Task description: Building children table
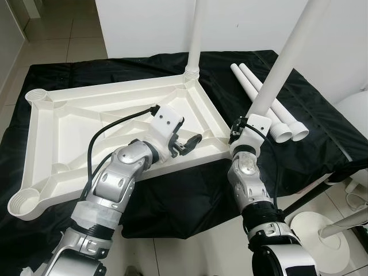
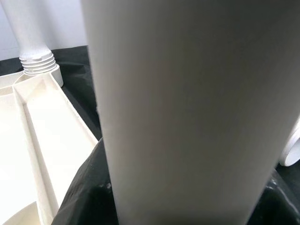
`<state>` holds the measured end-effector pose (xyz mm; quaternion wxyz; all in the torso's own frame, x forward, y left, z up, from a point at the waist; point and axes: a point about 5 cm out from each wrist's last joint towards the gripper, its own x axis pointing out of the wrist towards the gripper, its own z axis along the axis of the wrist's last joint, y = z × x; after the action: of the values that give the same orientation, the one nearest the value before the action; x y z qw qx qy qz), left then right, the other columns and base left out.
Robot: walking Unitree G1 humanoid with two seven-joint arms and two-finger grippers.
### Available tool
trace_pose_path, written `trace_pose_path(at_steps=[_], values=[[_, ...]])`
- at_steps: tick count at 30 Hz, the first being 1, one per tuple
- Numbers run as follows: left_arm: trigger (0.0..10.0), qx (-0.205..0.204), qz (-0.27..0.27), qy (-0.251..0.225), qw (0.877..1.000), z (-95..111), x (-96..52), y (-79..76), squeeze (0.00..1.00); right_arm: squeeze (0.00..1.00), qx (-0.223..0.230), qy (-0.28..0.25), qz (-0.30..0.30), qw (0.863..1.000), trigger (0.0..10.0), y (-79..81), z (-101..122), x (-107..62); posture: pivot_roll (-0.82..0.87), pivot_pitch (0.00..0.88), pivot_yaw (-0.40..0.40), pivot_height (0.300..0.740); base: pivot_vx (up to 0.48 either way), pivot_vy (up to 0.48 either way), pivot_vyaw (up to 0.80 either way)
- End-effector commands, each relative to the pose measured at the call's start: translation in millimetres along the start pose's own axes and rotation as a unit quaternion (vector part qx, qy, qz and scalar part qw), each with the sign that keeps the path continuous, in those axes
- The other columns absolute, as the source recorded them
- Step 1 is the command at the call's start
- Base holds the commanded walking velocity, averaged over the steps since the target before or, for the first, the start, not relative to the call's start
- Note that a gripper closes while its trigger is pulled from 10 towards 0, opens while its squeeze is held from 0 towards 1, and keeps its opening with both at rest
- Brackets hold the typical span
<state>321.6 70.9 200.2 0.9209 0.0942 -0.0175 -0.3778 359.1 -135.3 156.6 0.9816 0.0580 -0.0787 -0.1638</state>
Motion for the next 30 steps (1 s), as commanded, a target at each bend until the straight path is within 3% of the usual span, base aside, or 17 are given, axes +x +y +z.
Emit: trace_pose_path(at_steps=[1,13,14,20,25,26,30], values=[[10.0,0.006,-0.003,0.0,1.0,0.3,2.3,-0.9,0.0,0.0,0.002,-0.027,-0.014,1.0,10.0,-2.7,8.8,1.5,0.02,0.042,-0.029,0.74,0.0,0.0,0.0],[10.0,0.006,-0.002,-0.002,1.0,0.8,2.0,-1.2,0.0,0.0,-0.012,0.008,-0.021,1.0,10.0,-9.0,-7.6,0.7,0.03,0.042,-0.029,0.74,0.0,0.0,0.0],[10.0,0.006,-0.002,-0.002,1.0,0.9,1.9,-1.0,0.0,1.0,-0.005,0.005,-0.008,1.0,10.0,-8.2,-7.4,0.2,0.02,0.048,-0.03,0.74,0.0,0.0,0.0],[10.0,0.004,0.0,-0.001,1.0,0.9,1.4,-1.8,0.0,1.0,0.014,-0.03,0.037,0.999,10.0,-6.8,0.9,-1.3,0.02,0.061,-0.033,0.74,0.0,0.0,0.0],[10.0,0.003,-0.001,-0.001,1.0,0.1,1.7,-3.5,0.0,1.0,0.001,-0.045,0.054,0.998,10.0,-8.7,5.0,0.3,0.02,0.065,-0.034,0.74,0.0,0.0,0.0],[10.0,0.002,-0.003,0.0,1.0,0.0,1.7,-4.6,0.0,0.0,-0.003,-0.048,0.067,0.997,10.0,-9.7,6.4,1.5,0.02,0.07,-0.033,0.74,0.0,0.0,0.0],[10.0,0.002,-0.004,0.0,1.0,0.0,1.8,-5.8,0.0,0.0,-0.005,-0.049,0.088,0.995,10.0,-11.8,7.9,3.6,0.02,0.075,-0.031,0.74,0.0,0.0,0.0]])
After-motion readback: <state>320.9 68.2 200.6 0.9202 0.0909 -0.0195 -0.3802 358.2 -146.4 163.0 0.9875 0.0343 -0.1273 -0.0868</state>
